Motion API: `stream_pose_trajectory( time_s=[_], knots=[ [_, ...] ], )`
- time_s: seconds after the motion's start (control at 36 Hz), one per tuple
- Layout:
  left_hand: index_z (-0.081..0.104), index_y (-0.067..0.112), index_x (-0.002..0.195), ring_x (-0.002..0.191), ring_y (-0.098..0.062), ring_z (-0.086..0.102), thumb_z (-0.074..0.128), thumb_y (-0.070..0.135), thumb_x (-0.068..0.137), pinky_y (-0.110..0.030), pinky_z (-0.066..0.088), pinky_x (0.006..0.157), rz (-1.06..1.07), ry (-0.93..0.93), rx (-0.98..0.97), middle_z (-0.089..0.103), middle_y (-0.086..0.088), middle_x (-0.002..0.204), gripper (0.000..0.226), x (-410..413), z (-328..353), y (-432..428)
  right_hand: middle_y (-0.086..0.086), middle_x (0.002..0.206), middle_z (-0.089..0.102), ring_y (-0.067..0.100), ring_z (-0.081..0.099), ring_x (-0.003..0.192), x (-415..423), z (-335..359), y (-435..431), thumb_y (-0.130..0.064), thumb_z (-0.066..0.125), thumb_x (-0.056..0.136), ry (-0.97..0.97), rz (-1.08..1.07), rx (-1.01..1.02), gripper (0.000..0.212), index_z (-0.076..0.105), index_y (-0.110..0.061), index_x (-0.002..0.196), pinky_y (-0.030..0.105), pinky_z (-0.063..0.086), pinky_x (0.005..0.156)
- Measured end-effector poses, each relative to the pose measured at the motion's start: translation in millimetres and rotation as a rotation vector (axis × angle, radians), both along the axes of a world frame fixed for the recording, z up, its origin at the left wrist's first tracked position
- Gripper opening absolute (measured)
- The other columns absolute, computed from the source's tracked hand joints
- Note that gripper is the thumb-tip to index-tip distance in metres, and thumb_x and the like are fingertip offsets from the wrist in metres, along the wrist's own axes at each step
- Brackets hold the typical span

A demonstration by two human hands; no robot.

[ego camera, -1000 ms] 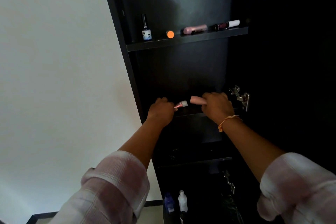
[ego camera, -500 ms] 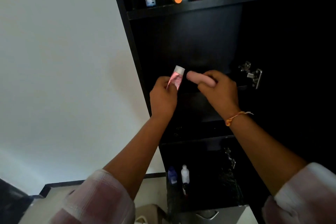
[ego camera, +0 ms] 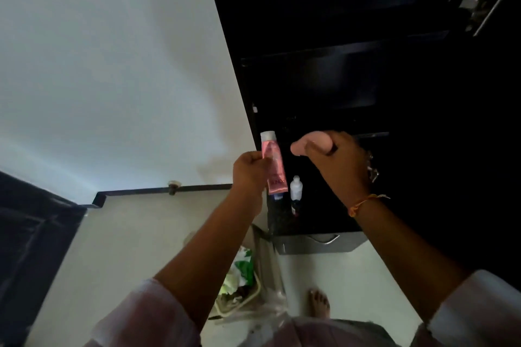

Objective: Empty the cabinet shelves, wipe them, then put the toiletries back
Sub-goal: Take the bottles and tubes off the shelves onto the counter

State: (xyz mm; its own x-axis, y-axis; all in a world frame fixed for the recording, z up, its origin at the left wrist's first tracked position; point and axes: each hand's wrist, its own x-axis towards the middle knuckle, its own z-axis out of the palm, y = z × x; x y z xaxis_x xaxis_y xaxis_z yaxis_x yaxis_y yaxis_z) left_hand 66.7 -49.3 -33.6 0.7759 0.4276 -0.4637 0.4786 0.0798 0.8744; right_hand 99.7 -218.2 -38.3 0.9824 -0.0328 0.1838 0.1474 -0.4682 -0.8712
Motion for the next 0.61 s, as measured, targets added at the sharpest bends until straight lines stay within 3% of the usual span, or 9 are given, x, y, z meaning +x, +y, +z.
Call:
stream_pose_trajectory(
  time_s=[0.06,0.17,0.28,0.39,0.44,0.53,0.61],
  knots=[
    [0.062,0.011,0.099,0.088,-0.030,0.068,0.056,0.003,0.092,-0.042,0.058,0.083,0.014,0.093,-0.063,0.069,-0.016,0.100,0.012,-10,-30,2,-0.001,0.097,0.064,0.015,0.062,0.085,-7,-31,1,-0.041,0.073,0.080,0.064,0.018,-0.071,0.025,0.068,-0.021,0.095,0.023,0.050,0.067],
    [0.062,0.009,0.101,0.083,-0.024,0.068,0.062,0.006,0.092,-0.037,0.057,0.075,0.042,0.229,-0.142,0.070,-0.015,0.097,0.010,-27,-83,4,0.001,0.095,0.064,0.020,0.061,0.081,-18,-87,2,-0.047,0.075,0.076,0.199,0.034,-0.199,0.029,0.066,-0.025,0.092,0.031,0.051,0.065],
    [0.062,0.007,0.097,0.079,-0.030,0.070,0.064,0.007,0.092,-0.036,0.059,0.066,0.071,0.324,-0.128,0.070,-0.019,0.093,0.005,-33,-127,4,0.006,0.096,0.062,0.026,0.061,0.082,-27,-129,-1,-0.047,0.069,0.079,0.332,0.072,-0.306,0.030,0.065,-0.021,0.093,0.036,0.051,0.069],
    [0.063,0.005,0.091,0.067,-0.028,0.068,0.066,0.009,0.090,-0.037,0.057,0.060,0.092,0.386,-0.089,0.070,-0.015,0.083,0.005,-31,-170,3,0.006,0.091,0.063,0.026,0.061,0.083,-32,-158,-2,-0.042,0.068,0.083,0.378,0.134,-0.358,0.023,0.067,-0.019,0.086,0.040,0.052,0.071],
    [0.061,0.010,0.083,0.062,-0.022,0.064,0.066,0.008,0.090,-0.037,0.056,0.065,0.109,0.417,-0.114,0.067,-0.014,0.080,0.009,-28,-192,2,0.004,0.094,0.062,0.025,0.061,0.084,-32,-172,-2,-0.046,0.064,0.083,0.399,0.152,-0.403,0.024,0.067,-0.022,0.089,0.040,0.053,0.072],
    [0.063,0.011,0.085,0.067,-0.025,0.067,0.067,0.012,0.090,-0.040,0.059,0.069,0.129,0.457,-0.113,0.068,-0.010,0.078,0.006,-21,-223,1,-0.001,0.097,0.060,0.021,0.062,0.085,-30,-191,-4,-0.054,0.056,0.082,0.425,0.144,-0.417,0.032,0.065,-0.027,0.097,0.040,0.054,0.070],
    [0.066,0.005,0.096,0.075,-0.029,0.072,0.068,0.012,0.088,-0.048,0.061,0.072,0.149,0.459,-0.136,0.071,-0.012,0.085,0.010,-17,-253,1,0.005,0.096,0.061,0.026,0.062,0.084,-29,-191,-2,-0.046,0.056,0.082,0.358,0.132,-0.445,0.028,0.066,-0.023,0.095,0.038,0.053,0.069]
  ],
)
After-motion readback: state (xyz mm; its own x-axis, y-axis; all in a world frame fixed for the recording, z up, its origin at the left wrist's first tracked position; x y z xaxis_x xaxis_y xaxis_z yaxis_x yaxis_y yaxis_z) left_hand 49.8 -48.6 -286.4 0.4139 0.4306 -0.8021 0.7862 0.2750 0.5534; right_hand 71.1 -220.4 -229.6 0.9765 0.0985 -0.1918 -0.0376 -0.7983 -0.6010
